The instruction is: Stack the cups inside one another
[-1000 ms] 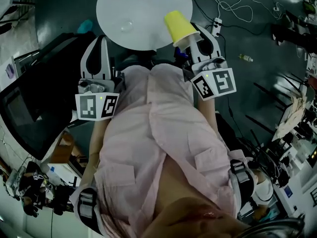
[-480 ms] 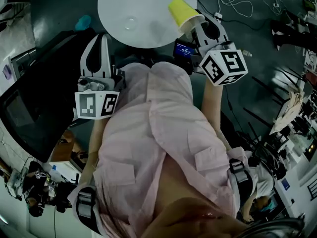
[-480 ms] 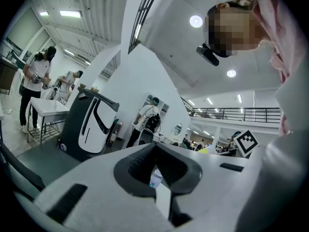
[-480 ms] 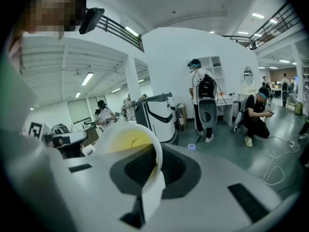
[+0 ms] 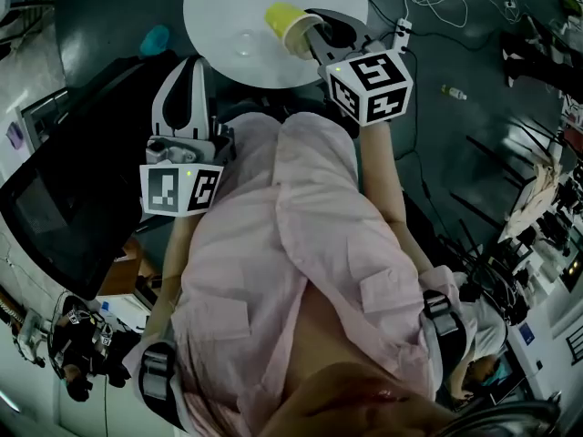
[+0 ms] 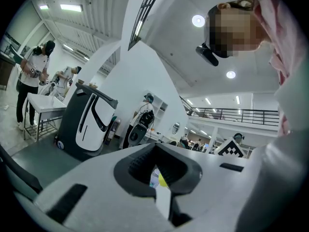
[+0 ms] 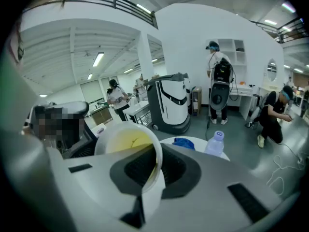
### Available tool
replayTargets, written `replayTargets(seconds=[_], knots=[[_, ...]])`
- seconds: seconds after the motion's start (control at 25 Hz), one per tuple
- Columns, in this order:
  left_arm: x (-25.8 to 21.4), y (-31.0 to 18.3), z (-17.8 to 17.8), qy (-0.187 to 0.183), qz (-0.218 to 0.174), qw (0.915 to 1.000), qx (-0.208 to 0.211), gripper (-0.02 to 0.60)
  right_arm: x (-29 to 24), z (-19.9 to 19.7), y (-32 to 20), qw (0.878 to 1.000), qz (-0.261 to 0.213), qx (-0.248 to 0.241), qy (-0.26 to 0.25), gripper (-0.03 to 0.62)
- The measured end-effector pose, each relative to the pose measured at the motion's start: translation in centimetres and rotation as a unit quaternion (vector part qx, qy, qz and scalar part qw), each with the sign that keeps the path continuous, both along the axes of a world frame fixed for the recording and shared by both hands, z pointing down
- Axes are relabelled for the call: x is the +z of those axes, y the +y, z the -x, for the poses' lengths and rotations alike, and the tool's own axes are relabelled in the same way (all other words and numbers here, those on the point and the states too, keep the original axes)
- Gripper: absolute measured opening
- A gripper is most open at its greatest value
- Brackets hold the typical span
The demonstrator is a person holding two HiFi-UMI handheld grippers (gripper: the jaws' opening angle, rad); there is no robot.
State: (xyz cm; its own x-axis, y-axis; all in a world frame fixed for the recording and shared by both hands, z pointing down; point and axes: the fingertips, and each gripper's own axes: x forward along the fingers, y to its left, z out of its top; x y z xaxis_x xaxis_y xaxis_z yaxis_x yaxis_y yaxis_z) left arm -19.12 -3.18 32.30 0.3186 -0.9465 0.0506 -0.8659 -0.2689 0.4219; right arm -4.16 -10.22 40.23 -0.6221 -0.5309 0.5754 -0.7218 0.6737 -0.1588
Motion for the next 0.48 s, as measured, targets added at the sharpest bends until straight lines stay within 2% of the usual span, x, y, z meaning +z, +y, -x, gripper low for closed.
replayTargets(seconds=[0.24,0.48], knots=[[-0.2,-0.1,0.9,0.001,0.001,1.0,-0.009,0.015,3.7,3.2,0.4,0.997,0.039,-0.061,0.033,0.037],[-0.1,0.1,1.8,0.003,0.003,0.9998,-0.018,0.015,7.8,5.3,0.9,0.99,0.075,-0.1,0.067,0.037]])
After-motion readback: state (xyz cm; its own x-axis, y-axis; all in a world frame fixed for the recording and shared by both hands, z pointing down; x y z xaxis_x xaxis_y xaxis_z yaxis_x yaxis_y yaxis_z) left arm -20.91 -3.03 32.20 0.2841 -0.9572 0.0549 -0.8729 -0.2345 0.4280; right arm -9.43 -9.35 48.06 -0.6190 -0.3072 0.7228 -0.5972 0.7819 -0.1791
